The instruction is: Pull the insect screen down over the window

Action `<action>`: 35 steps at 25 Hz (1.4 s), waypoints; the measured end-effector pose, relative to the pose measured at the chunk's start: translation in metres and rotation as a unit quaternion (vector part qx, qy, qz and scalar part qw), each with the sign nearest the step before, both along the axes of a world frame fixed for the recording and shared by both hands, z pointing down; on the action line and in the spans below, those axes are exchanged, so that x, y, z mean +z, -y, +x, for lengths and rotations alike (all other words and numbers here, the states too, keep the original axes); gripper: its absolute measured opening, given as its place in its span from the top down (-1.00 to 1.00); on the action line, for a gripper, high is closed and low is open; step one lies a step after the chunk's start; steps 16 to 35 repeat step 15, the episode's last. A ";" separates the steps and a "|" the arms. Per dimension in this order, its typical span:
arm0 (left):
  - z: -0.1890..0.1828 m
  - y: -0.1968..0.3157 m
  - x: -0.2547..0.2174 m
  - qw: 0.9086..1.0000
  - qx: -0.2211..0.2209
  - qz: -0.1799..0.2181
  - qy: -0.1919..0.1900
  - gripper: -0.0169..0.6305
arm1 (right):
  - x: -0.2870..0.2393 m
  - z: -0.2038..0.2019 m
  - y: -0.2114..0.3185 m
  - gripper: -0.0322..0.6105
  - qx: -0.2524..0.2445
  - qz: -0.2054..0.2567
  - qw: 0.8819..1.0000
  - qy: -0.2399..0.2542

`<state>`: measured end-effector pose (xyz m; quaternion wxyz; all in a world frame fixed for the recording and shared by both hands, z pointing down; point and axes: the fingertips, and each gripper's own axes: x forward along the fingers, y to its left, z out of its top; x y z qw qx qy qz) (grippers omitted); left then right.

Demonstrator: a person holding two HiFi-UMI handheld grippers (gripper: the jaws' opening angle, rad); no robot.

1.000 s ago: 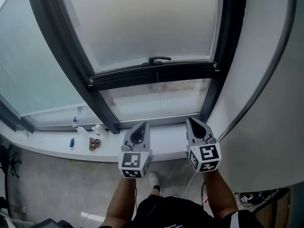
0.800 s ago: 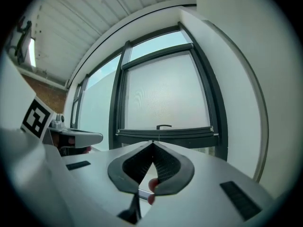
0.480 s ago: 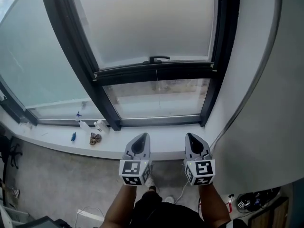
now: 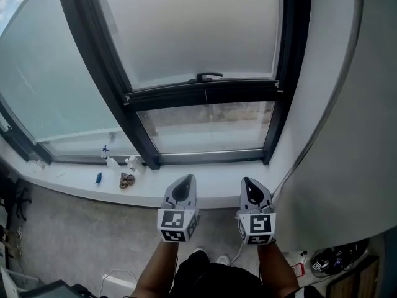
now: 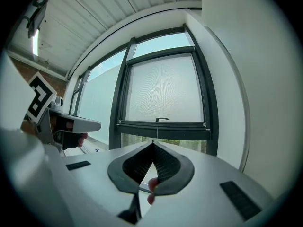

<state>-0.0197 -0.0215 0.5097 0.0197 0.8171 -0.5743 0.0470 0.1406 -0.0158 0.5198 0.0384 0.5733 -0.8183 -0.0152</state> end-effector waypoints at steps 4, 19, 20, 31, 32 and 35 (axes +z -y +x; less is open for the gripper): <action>-0.003 -0.002 0.000 1.000 0.004 -0.003 -0.012 0.94 | -0.001 -0.002 -0.001 0.89 0.007 0.004 1.000 -0.006; -0.003 -0.014 0.024 1.000 0.003 -0.012 0.021 0.94 | 0.021 -0.018 -0.017 0.89 -0.003 -0.013 1.000 -0.023; -0.003 -0.014 0.024 1.000 0.003 -0.012 0.021 0.94 | 0.021 -0.018 -0.017 0.89 -0.003 -0.013 1.000 -0.023; -0.003 -0.014 0.024 1.000 0.003 -0.012 0.021 0.94 | 0.021 -0.018 -0.017 0.89 -0.003 -0.013 1.000 -0.023; -0.003 -0.014 0.024 1.000 0.003 -0.012 0.021 0.94 | 0.021 -0.018 -0.017 0.89 -0.003 -0.013 1.000 -0.023; -0.003 -0.014 0.024 1.000 0.003 -0.012 0.021 0.94 | 0.021 -0.018 -0.017 0.89 -0.003 -0.013 1.000 -0.023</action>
